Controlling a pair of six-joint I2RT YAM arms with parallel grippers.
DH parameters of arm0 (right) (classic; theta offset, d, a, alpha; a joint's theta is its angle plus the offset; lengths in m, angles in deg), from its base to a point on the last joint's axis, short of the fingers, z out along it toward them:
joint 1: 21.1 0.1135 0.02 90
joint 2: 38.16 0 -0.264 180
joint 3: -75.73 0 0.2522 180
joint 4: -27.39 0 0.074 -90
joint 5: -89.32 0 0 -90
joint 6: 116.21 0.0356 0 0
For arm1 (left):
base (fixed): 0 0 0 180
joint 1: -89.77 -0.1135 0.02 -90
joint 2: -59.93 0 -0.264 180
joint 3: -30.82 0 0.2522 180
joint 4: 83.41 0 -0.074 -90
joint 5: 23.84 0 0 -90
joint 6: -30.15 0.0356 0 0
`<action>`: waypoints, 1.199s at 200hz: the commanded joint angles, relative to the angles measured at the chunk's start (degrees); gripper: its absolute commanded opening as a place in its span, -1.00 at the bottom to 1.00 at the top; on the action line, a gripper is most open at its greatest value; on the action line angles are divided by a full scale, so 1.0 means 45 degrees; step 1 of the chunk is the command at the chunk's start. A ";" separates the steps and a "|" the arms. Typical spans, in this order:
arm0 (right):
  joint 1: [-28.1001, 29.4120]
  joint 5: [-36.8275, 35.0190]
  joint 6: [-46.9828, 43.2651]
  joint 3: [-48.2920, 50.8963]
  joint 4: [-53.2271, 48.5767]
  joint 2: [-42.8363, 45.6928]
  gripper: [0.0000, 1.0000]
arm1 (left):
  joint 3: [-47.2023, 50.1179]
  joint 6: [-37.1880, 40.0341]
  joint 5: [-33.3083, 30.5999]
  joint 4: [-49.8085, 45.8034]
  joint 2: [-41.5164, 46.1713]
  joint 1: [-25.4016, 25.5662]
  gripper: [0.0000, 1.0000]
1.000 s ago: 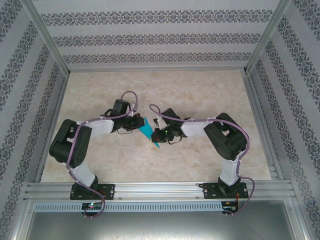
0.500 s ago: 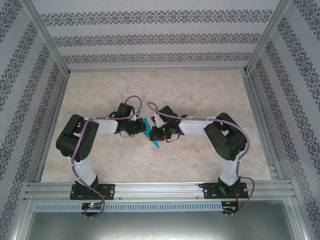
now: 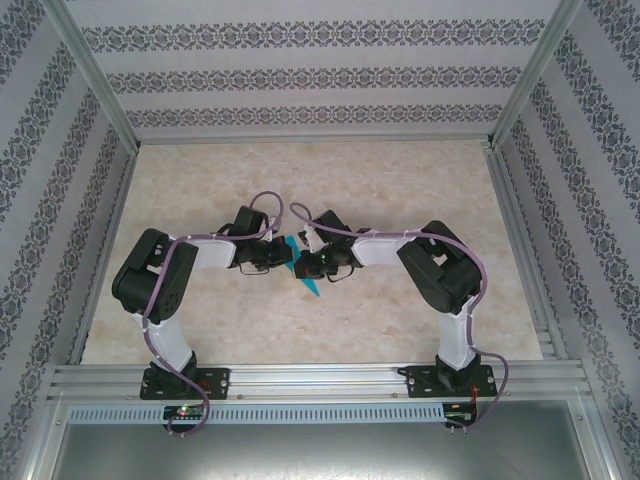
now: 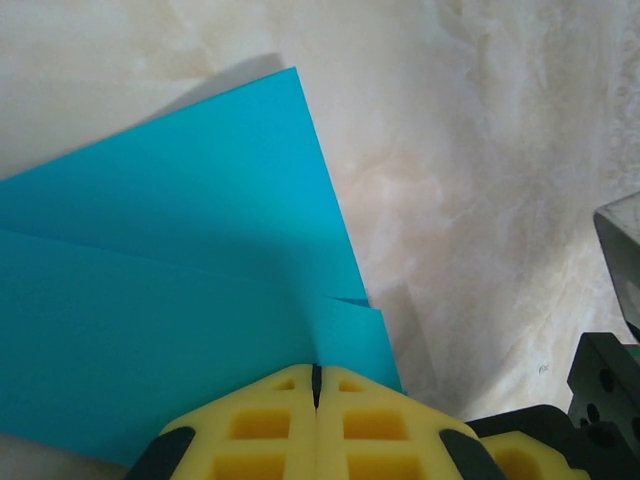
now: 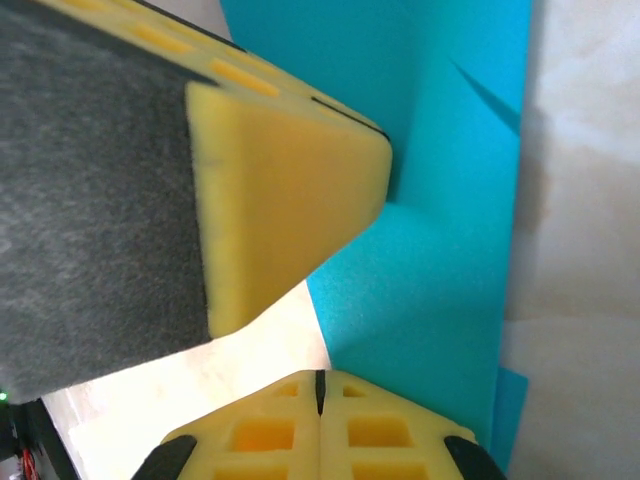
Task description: Fold a paper plane with a square sheet of paper (pick it up from the middle)
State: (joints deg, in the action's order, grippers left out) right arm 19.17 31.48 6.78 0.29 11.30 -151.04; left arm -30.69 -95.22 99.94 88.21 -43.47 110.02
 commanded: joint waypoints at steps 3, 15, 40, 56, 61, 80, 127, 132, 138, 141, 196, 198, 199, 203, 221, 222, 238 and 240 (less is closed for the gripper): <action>-0.0006 -0.0325 -0.0342 0.1574 -0.1053 0.0577 -1.00 | 0.0387 0.0200 -0.1361 -0.1008 -0.0657 -0.0002 -1.00; -0.0003 -0.0345 -0.0352 0.2276 -0.1030 0.1006 -1.00 | 0.0402 0.0254 -0.1413 -0.1060 -0.0728 -0.0030 -1.00; 0.0084 -0.0333 -0.0310 0.3555 -0.1002 0.1872 -1.00 | 0.0383 0.0283 -0.1363 -0.1058 -0.0831 -0.0121 -1.00; 0.0094 -0.0370 -0.0209 0.4296 -0.0958 0.2420 -1.00 | 0.0322 0.0332 -0.1329 -0.1085 -0.0879 -0.0107 -1.00; 0.0105 -0.0403 -0.0184 0.4478 -0.0966 0.2576 -1.00 | 0.0287 0.0341 -0.1321 -0.1094 -0.0881 -0.0122 -1.00; 0.0040 -0.0626 -0.0131 0.4872 -0.1151 0.3172 -1.00 | 0.0182 0.0388 -0.1188 -0.1078 -0.0843 -0.0122 -1.00; 0.0090 -0.2508 0.0439 0.3913 -0.1521 0.5588 -0.92 | -0.1025 0.0793 -0.0750 -0.1980 0.0020 -0.0106 -0.92; 0.0080 -0.2987 0.0489 0.3785 -0.1579 0.5814 -0.82 | -0.1185 0.0791 -0.0721 -0.2102 0.0171 -0.0090 -0.89; 0.0076 -0.3589 0.0596 0.3656 -0.1676 0.6066 -0.65 | -0.1324 0.0793 -0.0685 -0.2269 0.0381 -0.0103 -0.80; 0.0057 -0.3934 0.0634 0.3601 -0.1708 0.6184 -0.57 | -0.1404 0.0759 -0.0675 -0.2347 0.0487 -0.0091 -0.76; -0.0998 -0.6630 0.1234 0.3607 -0.1392 0.7376 0.53 | -0.2351 0.0615 -0.1738 -0.5423 0.2322 0.0095 0.24; -0.1039 -0.6666 0.1226 0.3617 -0.1381 0.7401 0.57 | -0.2400 0.0625 -0.1870 -0.5589 0.2359 0.0135 0.27; -0.1058 -0.6702 0.1215 0.3621 -0.1389 0.7405 0.58 | -0.2428 0.0630 -0.1934 -0.5649 0.2375 0.0151 0.29; -0.1142 -0.6800 0.1197 0.3662 -0.1362 0.7445 0.64 | -0.2515 0.0653 -0.2223 -0.6069 0.2446 0.0212 0.34; -0.1476 -0.7220 0.0937 0.3744 -0.1245 0.7554 0.83 | -0.3104 0.0475 -0.3703 -0.7924 0.2551 0.0566 0.58; -0.1502 -0.7242 0.0924 0.3744 -0.1243 0.7559 0.83 | -0.3161 0.0447 -0.3789 -0.8047 0.2530 0.0592 0.60; -0.1925 -0.7482 0.0777 0.3790 -0.1112 0.7507 0.91 | -0.3940 -0.0049 -0.5078 -0.9646 0.2232 0.1155 0.73; -0.1998 -0.7495 0.0774 0.3784 -0.1052 0.7492 0.92 | -0.4033 -0.0151 -0.5259 -0.9823 0.2170 0.1240 0.74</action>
State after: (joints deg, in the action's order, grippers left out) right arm 12.22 2.28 11.13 16.84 5.69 -118.24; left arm -44.65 -93.43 87.00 60.08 -32.60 112.03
